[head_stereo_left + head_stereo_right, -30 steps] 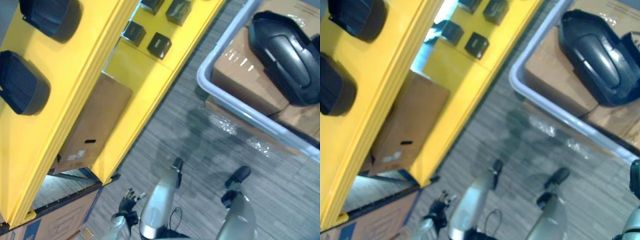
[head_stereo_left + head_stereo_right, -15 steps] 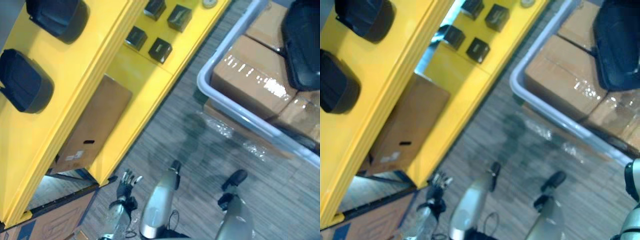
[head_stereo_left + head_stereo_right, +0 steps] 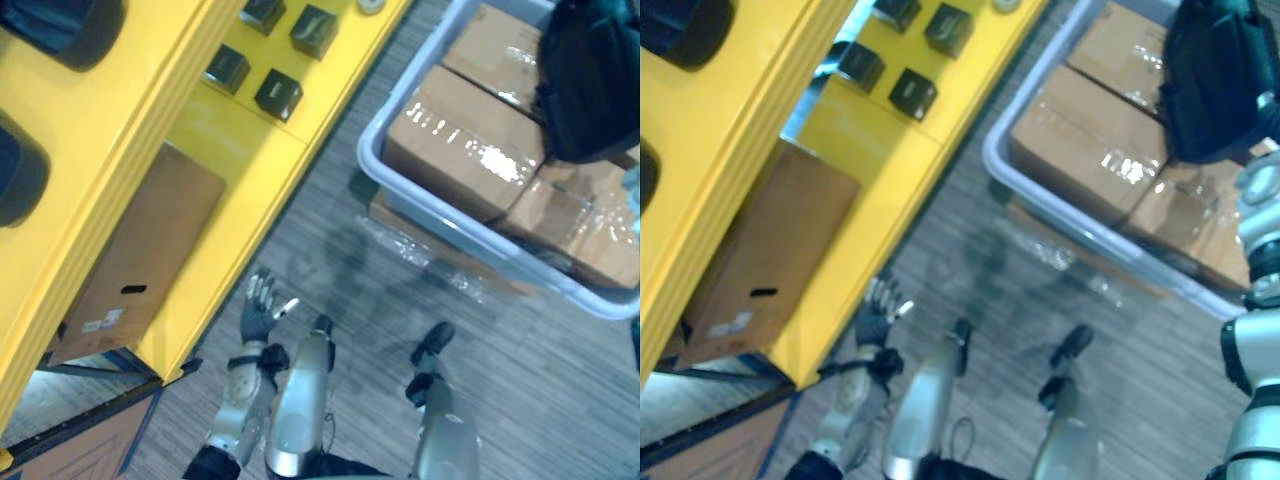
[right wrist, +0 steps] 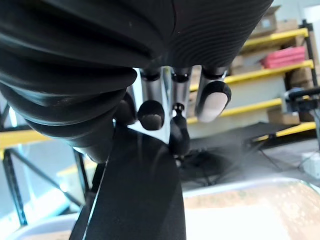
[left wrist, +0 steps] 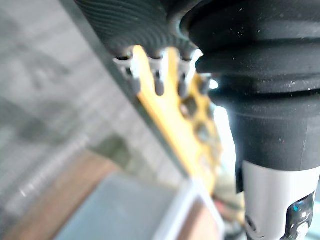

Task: Walk over and take plastic housings, then place them on the shelf

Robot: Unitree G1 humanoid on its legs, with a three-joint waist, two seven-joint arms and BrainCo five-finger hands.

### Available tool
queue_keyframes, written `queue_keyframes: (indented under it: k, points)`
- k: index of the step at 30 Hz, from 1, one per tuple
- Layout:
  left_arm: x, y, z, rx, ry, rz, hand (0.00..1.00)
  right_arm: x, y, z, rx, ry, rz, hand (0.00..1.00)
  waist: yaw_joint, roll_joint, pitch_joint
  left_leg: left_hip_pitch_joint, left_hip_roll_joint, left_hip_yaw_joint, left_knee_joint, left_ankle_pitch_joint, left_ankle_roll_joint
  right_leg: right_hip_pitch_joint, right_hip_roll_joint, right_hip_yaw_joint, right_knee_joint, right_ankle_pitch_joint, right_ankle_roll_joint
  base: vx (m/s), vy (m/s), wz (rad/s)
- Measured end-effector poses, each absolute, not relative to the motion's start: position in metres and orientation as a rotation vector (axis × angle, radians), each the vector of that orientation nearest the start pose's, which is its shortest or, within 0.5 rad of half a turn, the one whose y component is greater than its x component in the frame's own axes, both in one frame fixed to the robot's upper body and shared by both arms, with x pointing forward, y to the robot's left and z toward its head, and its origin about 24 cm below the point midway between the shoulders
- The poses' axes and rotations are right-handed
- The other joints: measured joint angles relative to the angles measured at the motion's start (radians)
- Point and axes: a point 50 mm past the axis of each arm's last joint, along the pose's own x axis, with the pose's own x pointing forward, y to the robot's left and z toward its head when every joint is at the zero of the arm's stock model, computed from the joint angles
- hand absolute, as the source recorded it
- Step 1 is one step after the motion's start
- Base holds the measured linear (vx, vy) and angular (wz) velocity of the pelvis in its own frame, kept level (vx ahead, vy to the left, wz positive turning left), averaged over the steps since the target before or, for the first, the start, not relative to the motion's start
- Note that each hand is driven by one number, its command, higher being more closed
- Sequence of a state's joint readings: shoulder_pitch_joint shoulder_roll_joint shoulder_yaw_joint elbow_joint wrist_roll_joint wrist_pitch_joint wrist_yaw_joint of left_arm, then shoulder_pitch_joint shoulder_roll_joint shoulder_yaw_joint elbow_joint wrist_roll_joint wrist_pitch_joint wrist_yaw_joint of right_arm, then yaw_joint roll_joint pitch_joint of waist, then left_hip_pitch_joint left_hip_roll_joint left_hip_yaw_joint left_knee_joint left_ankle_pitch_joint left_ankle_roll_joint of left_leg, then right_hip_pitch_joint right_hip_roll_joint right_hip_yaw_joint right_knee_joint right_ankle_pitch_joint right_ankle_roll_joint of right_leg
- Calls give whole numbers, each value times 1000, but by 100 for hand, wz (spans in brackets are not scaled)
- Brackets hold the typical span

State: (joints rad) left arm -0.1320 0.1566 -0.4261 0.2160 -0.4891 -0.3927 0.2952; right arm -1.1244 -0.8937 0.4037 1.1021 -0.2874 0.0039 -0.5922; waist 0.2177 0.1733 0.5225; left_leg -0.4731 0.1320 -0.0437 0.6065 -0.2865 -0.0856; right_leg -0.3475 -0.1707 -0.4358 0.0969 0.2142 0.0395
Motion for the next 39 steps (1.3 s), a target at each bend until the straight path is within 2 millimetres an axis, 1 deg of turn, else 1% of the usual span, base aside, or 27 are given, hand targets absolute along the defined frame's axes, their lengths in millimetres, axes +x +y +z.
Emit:
queue_keyframes:
  k: [1, 2, 3, 4, 5, 6, 7, 8, 9, 10, 11, 13, 14, 15, 20, 25, 28, 30, 33, 35, 37, 39]
  points:
    - [264, 99, 46, -337, -134, -54, 0, 360, -348, 268, -1191, -252, -901, 100, -4, -2, 1, -1, 2, 1, 1, 0, 0, 0, 3, 2, -3, 2, -1, -71, 43, -9]
    - [271, 94, 56, -315, -174, -79, 0, 364, -339, 267, -1177, -276, -883, 100, -16, -9, 5, -2, 8, 3, 3, 0, -1, -1, 8, 6, -5, 5, -2, -58, 28, -17]
    - [277, 89, 66, -305, -208, -102, 0, 369, -329, 265, -1160, -304, -866, 100, -21, -22, 6, -3, 15, 11, 5, -2, -4, -8, 16, 16, -8, 8, -6, -57, 27, -23]
    - [280, 87, 71, -304, -226, -112, 0, 371, -324, 264, -1152, -318, -857, 100, -21, -31, 6, -3, 19, 21, 4, -2, -4, -13, 18, 24, -10, 10, -7, -53, 22, -31]
    - [286, 82, 82, -306, -259, -125, 0, 375, -314, 263, -1135, -349, -844, 100, -29, -43, 6, -7, 24, 31, 4, -2, -4, -20, 22, 31, -17, 17, -10, -36, 17, -19]
    - [289, 78, 87, -307, -270, -133, 0, 376, -310, 264, -1127, -365, -843, 100, -37, -46, 7, -11, 24, 30, 5, -2, -4, -22, 23, 31, -18, 19, -10, -53, 33, -16]
    - [293, 71, 96, -301, -288, -158, 0, 378, -304, 264, -1110, -395, -843, 100, -46, -53, 6, -20, 25, 36, 8, -2, -4, -34, 24, 36, -18, 22, -12, -54, 46, -17]
    - [298, 67, 104, -290, -305, -174, 0, 380, -297, 262, -1094, -422, -838, 100, -48, -62, 10, -20, 30, 49, 12, -2, -4, -40, 27, 50, -19, 26, -12, -53, 50, -21]
    - [300, 64, 106, -286, -305, -179, 0, 381, -293, 261, -1086, -432, -839, 100, -52, -63, 11, -20, 32, 51, 15, -3, -5, -41, 29, 53, -19, 27, -12, -40, 49, -17]
    - [304, 61, 111, -282, -312, -188, 0, 383, -286, 260, -1072, -453, -839, 100, -67, -65, 11, -20, 33, 52, 16, -3, -6, -41, 30, 55, -19, 27, -12, -35, 52, -8]
    - [307, 58, 113, -279, -308, -186, 0, 384, -280, 260, -1071, -477, -842, 100, -73, -69, 9, -20, 33, 55, 16, -3, -6, -44, 30, 58, -19, 27, -12, -43, 59, -11]
    - [310, 54, 119, -293, -308, -171, 0, 384, -268, 265, -1044, -549, -859, 100, -81, -85, 12, -25, 38, 67, 16, -3, -6, -59, 34, 73, -19, 32, -15, -54, 45, -20]
    - [312, 53, 120, -296, -306, -165, 0, 384, -262, 267, -1036, -590, -862, 100, -84, -100, 9, -30, 43, 80, 18, -4, -7, -71, 37, 84, -19, 35, -17, -54, 27, -20]
    - [314, 53, 121, -294, -304, -158, 0, 383, -257, 269, -1030, -625, -866, 100, -91, -105, 11, -34, 45, 82, 22, -4, -7, -74, 38, 85, -19, 36, -18, -41, 22, -14]
    - [319, 51, 122, -292, -277, -129, 0, 381, -240, 275, -954, -724, -890, 100, -118, -124, 10, -34, 51, 85, 32, -7, -11, -74, 45, 93, -18, 40, -20, -55, 41, -5]
    - [323, 48, 121, -305, -253, -97, 0, 378, -232, 279, -909, -788, -895, 100, -123, -128, 10, -30, 54, 91, 34, -8, -12, -75, 48, 104, -18, 43, -21, -69, 36, -5]
    - [323, 47, 119, -308, -243, -94, 0, 377, -223, 281, -905, -828, -884, 100, -125, -133, 10, -24, 58, 100, 33, -8, -12, -75, 51, 111, -18, 45, -23, -55, 26, -9]
    - [324, 47, 118, -313, -232, -87, 0, 377, -219, 280, -896, -840, -875, 100, -126, -144, 8, -18, 60, 105, 32, -9, -14, -75, 52, 114, -18, 45, -23, -42, 18, -9]
    - [326, 46, 117, -327, -205, -85, 0, 373, -211, 282, -874, -884, -866, 100, -138, -167, 8, -17, 61, 107, 33, -10, -16, -75, 53, 117, -17, 47, -22, -44, 33, -2]
    - [333, 47, 116, -330, -178, -68, 0, 372, -202, 285, -865, -923, -850, 100, -148, -180, 7, -15, 61, 111, 33, -10, -16, -76, 53, 123, -17, 49, -21, -37, 43, -3]
    - [339, 44, 118, -336, -166, -58, 0, 369, -196, 289, -856, -958, -839, 100, -152, -186, 8, -13, 61, 117, 34, -11, -16, -78, 53, 132, -17, 51, -20, -29, 32, -10]
    - [353, 45, 130, -328, -178, -33, 0, 366, -183, 294, -826, -1012, -810, 100, -156, -203, 6, -5, 67, 141, 35, -14, -18, -86, 57, 150, -17, 57, -22, -59, 36, -25]
